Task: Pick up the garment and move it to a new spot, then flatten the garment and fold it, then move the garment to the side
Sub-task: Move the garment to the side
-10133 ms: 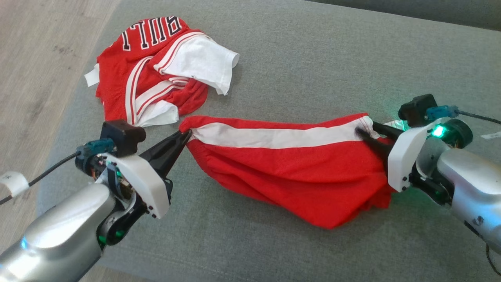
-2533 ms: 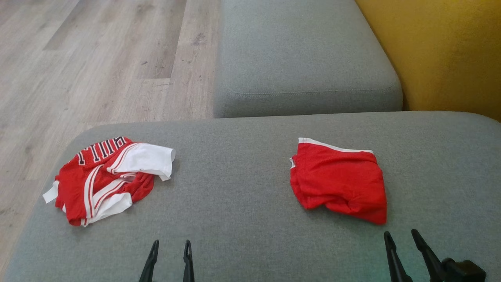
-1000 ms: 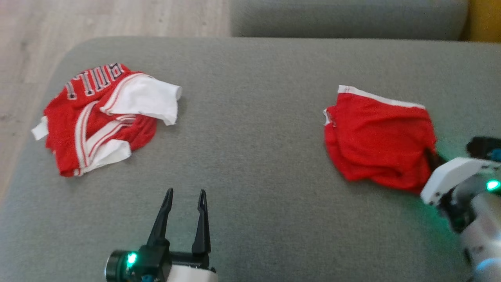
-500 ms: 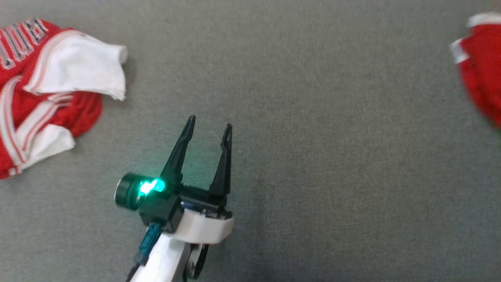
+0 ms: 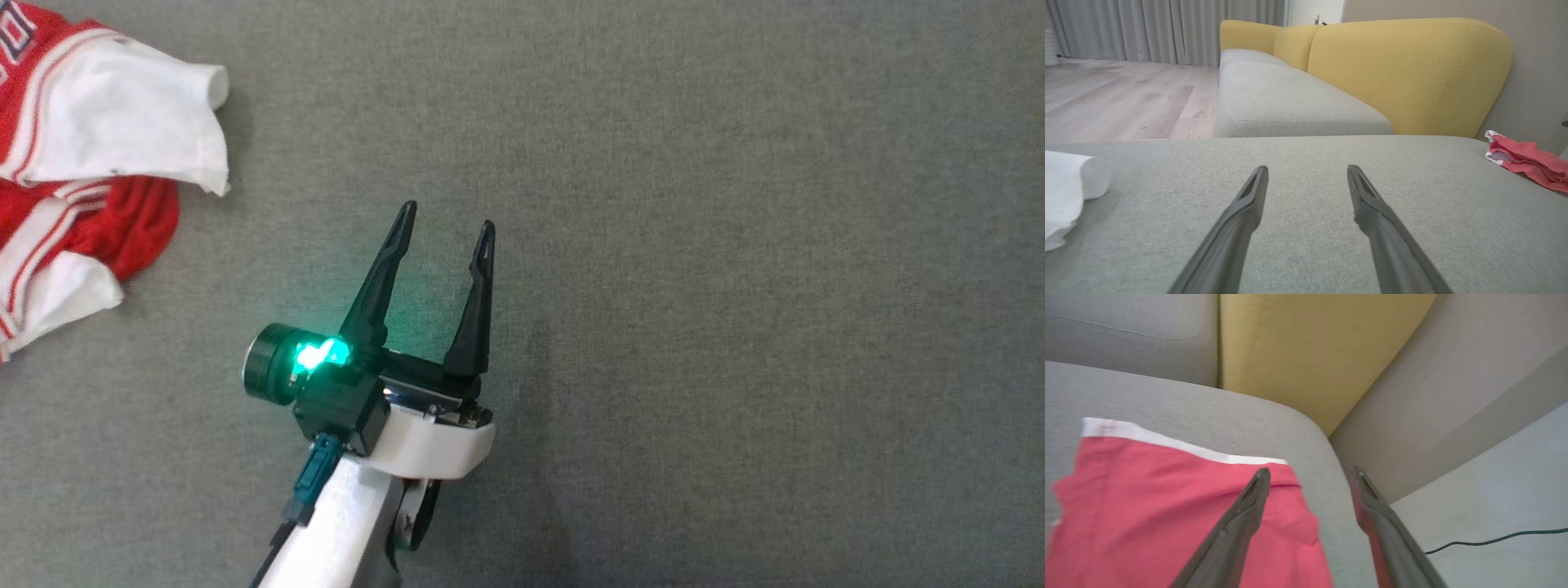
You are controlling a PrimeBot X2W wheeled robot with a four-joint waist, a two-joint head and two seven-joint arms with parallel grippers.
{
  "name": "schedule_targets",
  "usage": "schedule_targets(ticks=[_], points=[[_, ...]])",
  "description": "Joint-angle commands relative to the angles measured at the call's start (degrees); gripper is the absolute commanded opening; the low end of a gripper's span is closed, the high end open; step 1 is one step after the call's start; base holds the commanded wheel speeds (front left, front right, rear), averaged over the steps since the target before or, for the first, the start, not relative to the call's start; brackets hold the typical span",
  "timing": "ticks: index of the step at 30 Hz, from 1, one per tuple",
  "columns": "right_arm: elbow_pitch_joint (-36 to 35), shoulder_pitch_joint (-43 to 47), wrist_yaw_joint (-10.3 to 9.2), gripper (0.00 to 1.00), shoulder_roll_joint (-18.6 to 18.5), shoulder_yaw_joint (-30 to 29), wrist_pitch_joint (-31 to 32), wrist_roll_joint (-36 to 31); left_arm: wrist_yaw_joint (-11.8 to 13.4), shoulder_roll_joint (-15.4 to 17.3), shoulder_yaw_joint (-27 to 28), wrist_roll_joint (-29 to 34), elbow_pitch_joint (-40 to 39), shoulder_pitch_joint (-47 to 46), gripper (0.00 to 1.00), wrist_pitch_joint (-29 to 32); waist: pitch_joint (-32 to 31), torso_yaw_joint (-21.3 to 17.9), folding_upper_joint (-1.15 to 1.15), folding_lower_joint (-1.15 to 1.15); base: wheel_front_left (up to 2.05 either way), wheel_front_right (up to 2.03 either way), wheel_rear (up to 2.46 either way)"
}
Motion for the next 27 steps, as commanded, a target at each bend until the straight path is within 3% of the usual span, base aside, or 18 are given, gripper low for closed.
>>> schedule_targets(ticks=[1, 4, 10, 14, 19, 27], points=[[-1.37, 1.45, 0.39, 1.00, 0.44, 0.52, -1.14, -0.71, 0.45, -0.10, 1.34, -0.37, -1.30, 0.35, 1.00, -0.29, -2.36, 0.55, 0.00, 0.01, 0.00, 0.00, 0.00], [-3.76, 4.22, 0.39, 1.00, 7.02, 1.93, -4.31, -1.99, 1.66, -0.10, 1.94, -0.94, -0.10, 1.22, 1.00, -0.29, -6.28, 1.27, 0.00, 0.01, 0.00, 0.00, 0.00], [-8.53, 13.88, 0.39, 1.00, 20.45, 7.07, -8.56, -3.59, 7.46, -0.10, 5.37, -2.75, 2.78, 5.77, 1.00, -0.29, -16.93, 0.97, 0.00, 0.01, 0.00, 0.00, 0.00], [-10.72, 21.01, 0.39, 1.00, 27.81, 10.44, -11.18, -0.75, 8.70, -0.10, 5.85, -3.85, 5.73, 9.52, 1.00, -0.29, -23.74, 1.00, 0.00, 0.01, 0.00, 0.00, 0.00], [-15.16, 29.52, 0.39, 1.00, 33.60, 13.08, -12.83, 3.38, 8.62, -0.10, 6.85, -5.14, 8.60, 13.63, 1.00, -0.29, -30.42, 1.45, 0.00, 0.01, 0.00, 0.00, 0.00], [-31.11, 43.48, 0.39, 1.00, 39.33, 7.51, -12.90, 2.01, 7.54, -0.10, 8.63, -3.83, 8.52, 17.28, 1.00, -0.29, -36.19, 2.75, 0.00, 0.01, 0.00, 0.00, 0.00]])
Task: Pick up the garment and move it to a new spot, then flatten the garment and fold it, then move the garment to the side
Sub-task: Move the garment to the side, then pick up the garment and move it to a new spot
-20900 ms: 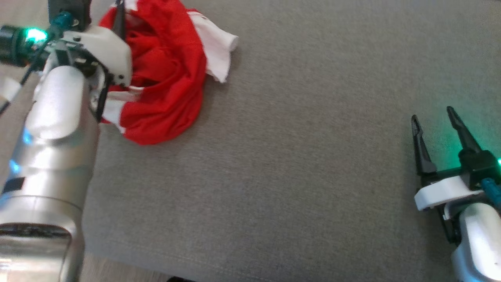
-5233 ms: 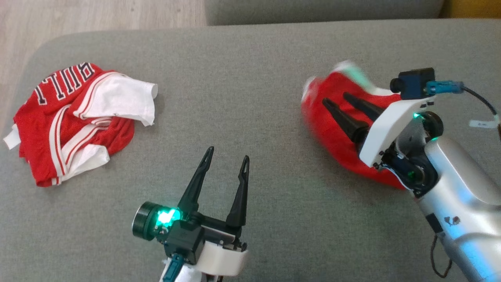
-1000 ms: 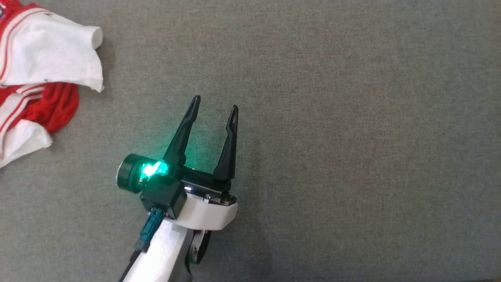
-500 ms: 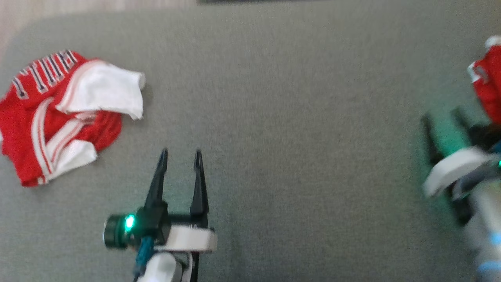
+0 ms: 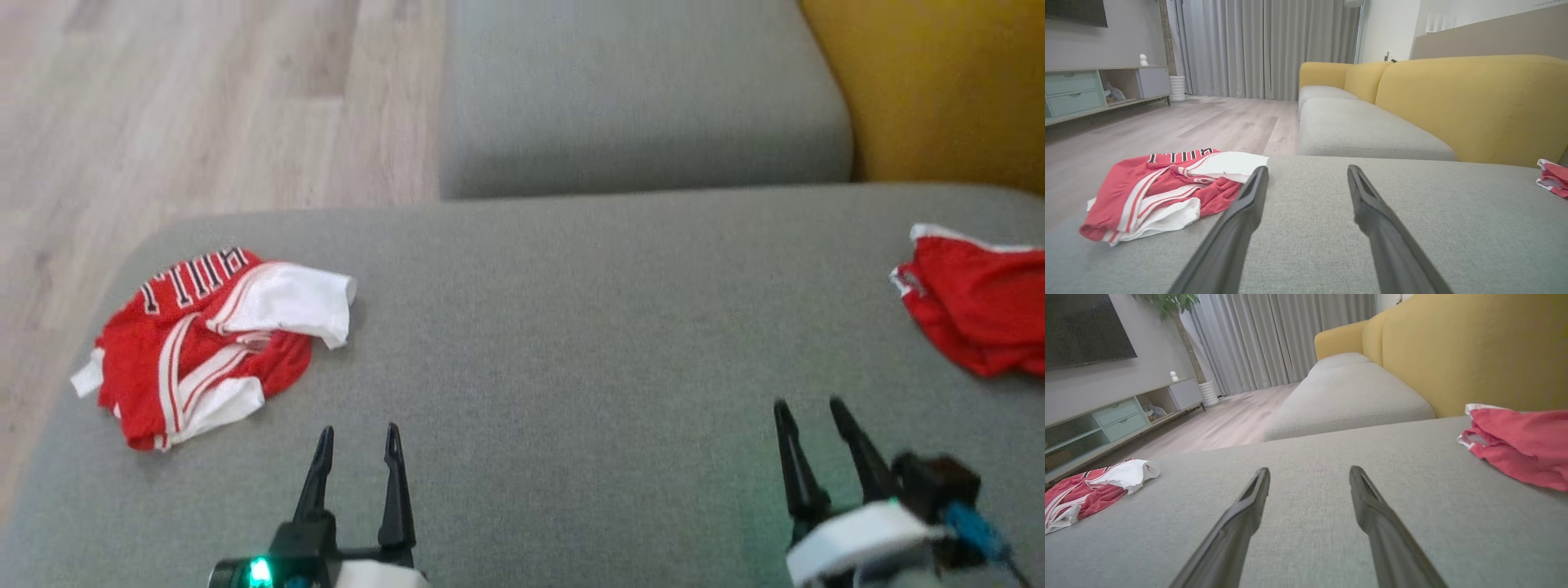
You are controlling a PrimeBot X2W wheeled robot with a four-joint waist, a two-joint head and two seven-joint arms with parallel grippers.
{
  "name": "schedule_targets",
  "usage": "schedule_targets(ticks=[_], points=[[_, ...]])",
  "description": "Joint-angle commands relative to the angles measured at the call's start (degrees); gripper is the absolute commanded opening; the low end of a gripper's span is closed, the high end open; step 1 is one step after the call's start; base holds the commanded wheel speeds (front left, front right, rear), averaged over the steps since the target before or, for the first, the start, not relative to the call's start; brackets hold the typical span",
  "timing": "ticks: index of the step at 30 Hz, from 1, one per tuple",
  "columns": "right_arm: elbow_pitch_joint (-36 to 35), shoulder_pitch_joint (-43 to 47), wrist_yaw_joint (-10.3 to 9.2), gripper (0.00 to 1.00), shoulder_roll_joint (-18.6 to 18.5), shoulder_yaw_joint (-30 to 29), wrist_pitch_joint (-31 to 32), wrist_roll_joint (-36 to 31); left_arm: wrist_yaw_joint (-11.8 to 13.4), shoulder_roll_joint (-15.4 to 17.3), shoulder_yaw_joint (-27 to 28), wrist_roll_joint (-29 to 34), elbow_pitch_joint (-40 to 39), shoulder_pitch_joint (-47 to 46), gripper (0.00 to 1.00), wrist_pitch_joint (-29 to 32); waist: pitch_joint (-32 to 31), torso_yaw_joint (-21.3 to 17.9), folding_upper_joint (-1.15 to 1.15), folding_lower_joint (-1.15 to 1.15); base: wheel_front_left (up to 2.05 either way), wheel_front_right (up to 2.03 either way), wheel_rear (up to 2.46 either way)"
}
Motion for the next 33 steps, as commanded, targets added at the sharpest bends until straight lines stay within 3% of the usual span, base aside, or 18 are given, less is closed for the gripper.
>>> schedule_targets(ticks=[1, 11, 33], points=[[-3.50, 1.50, 0.39, 1.00, 0.73, -0.28, -0.76, -0.72, -0.16, -0.12, 2.35, 1.40, -2.11, -0.58, 1.00, -0.30, -3.20, 1.06, 0.00, 0.02, 0.00, 0.00, 0.00], [-7.20, 9.06, 0.39, 1.00, 3.07, -2.22, -0.77, -3.14, -0.14, -0.12, 3.70, 4.22, -2.12, 3.96, 1.00, -0.30, -7.02, 1.32, 0.00, 0.02, 0.00, 0.00, 0.00], [-8.16, 10.52, 0.39, 1.00, 3.62, -3.73, -0.77, -4.62, -0.41, -0.12, 4.09, 7.40, -1.74, 4.86, 1.00, -0.30, -6.58, 0.24, 0.00, 0.02, 0.00, 0.00, 0.00]])
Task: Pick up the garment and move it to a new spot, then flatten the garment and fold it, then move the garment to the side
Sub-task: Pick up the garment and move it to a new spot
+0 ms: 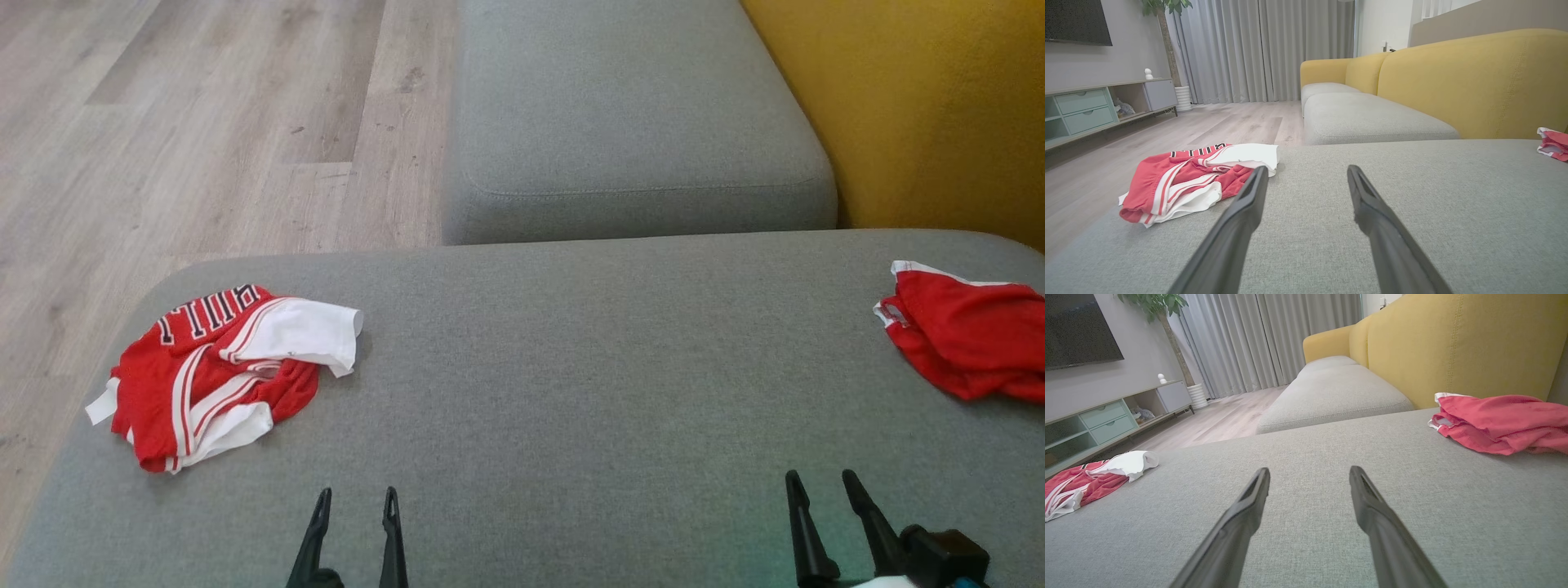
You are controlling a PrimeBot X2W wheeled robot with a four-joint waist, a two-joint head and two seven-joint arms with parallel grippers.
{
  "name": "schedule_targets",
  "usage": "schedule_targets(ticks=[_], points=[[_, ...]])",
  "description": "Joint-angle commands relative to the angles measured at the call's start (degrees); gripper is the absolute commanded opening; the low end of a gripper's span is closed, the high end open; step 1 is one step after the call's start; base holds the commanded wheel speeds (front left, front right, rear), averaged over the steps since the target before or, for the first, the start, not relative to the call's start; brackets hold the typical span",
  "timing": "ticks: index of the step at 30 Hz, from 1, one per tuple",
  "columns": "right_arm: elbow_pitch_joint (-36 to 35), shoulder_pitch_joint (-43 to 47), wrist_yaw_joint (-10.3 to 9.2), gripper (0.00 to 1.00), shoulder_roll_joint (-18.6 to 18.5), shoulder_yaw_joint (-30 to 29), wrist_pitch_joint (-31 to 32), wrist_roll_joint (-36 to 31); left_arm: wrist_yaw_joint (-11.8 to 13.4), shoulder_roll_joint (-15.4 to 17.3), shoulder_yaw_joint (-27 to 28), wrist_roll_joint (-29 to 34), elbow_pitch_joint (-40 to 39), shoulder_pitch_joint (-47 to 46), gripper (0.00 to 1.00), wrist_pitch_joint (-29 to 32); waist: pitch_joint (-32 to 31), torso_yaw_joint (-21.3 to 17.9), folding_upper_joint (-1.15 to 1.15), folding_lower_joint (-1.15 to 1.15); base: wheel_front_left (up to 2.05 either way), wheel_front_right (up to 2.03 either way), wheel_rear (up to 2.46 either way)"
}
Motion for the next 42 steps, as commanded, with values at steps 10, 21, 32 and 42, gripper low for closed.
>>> schedule_targets(ticks=[10, 21, 32, 42], points=[[-2.06, -1.84, 0.39, 1.00, -0.02, 0.70, -0.77, -1.20, 0.07, -0.17, 2.44, 1.34, -1.74, -3.30, 1.00, -0.30, 0.46, 2.02, 0.00, 0.00, 0.00, 0.00, 0.00], [-2.33, -3.61, 0.39, 1.00, 0.81, 0.30, -0.78, -0.54, -0.28, 0.04, 5.37, 3.43, -2.10, -4.06, 1.00, -0.30, 2.28, 14.58, 0.00, 0.00, 0.00, 0.00, 0.00], [-2.28, -5.17, 0.39, 1.00, 1.10, -1.60, -0.78, -0.41, 0.12, 0.43, 10.43, 3.78, -6.78, -5.76, 1.00, -0.30, 5.61, 20.15, 0.00, 0.00, 0.00, 0.00, 0.00], [-3.42, -9.40, 0.39, 1.00, -3.53, -2.36, -0.78, -1.74, -3.44, 4.74, 15.20, 4.35, -8.70, -22.35, 1.00, -0.30, 18.66, 16.87, 0.00, 0.00, 0.00, 0.00, 0.00]])
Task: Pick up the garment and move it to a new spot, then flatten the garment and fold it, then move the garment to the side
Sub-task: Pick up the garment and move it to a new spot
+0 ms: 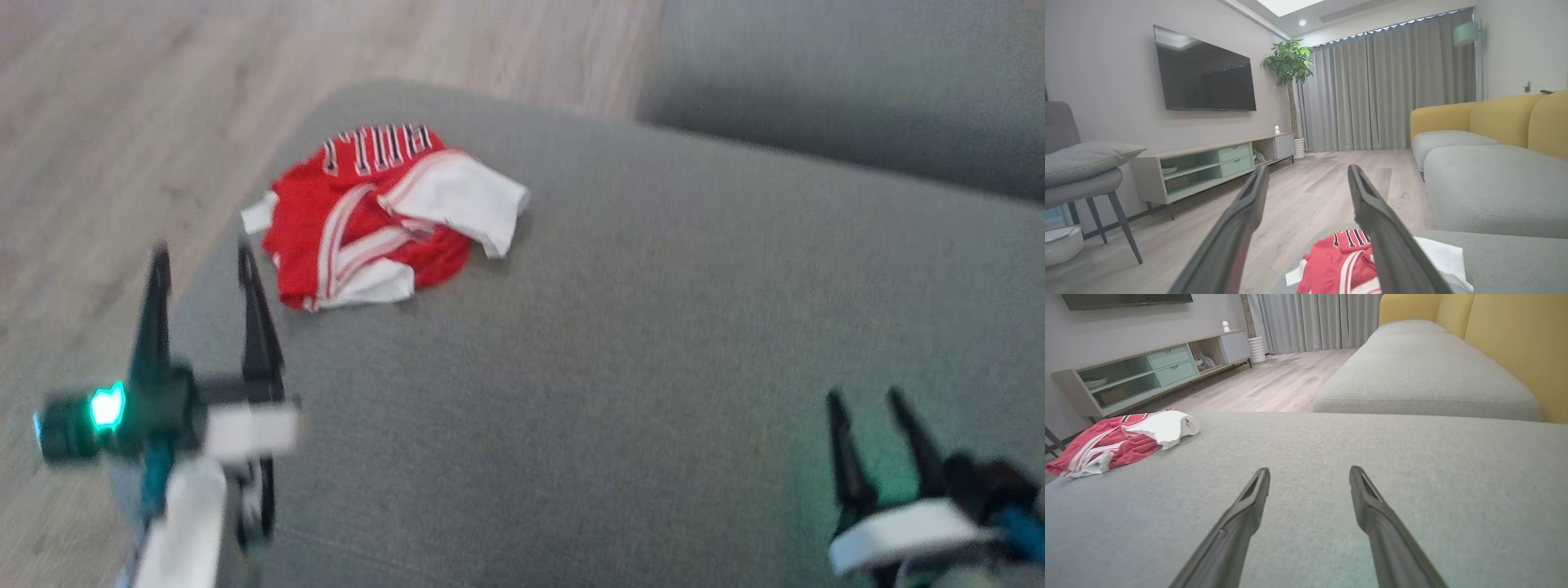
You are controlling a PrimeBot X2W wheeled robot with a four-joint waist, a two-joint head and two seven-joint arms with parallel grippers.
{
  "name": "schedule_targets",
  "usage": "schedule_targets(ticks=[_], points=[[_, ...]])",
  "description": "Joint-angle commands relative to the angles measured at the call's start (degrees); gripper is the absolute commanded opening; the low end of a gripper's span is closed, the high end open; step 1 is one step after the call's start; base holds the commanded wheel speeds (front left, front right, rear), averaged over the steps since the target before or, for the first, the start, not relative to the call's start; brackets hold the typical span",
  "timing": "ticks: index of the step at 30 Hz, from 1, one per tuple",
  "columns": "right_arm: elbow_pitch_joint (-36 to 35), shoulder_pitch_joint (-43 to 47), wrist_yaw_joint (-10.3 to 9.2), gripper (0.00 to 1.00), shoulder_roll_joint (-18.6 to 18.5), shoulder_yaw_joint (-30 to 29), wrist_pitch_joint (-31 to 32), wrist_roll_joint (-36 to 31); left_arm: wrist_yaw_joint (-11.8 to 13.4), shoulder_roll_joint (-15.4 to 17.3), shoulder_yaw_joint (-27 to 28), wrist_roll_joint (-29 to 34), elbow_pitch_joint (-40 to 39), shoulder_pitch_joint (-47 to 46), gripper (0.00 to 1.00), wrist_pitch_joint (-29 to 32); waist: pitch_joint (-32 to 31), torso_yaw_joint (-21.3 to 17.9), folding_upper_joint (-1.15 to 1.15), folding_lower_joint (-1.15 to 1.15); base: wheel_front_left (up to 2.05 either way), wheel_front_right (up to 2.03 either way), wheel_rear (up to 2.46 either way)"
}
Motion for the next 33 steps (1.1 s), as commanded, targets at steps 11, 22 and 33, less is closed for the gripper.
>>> schedule_targets(ticks=[11, 22, 33], points=[[-5.30, -13.73, 0.39, 1.00, -13.43, 0.97, -0.78, -0.16, -10.00, 5.99, -1.03, 0.37, 34.91, -37.33, 1.00, 8.33, 20.79, -6.13, 0.00, 0.00, 0.00, 0.00, 0.00], [-6.17, -15.75, 0.39, 1.00, -16.25, 1.05, -0.78, 0.64, -8.64, 7.69, -0.94, -0.19, 58.28, -44.97, 1.00, 15.43, 24.55, -8.06, 0.00, 0.00, 0.00, 0.00, 0.00], [-3.64, -14.30, 0.39, 1.00, -11.62, 2.77, -0.78, 0.89, -4.74, 10.10, -2.85, 1.52, 59.59, -49.02, 0.00, 1.58, 13.84, -10.81, 0.00, 0.00, 0.00, 0.00, 0.00]])
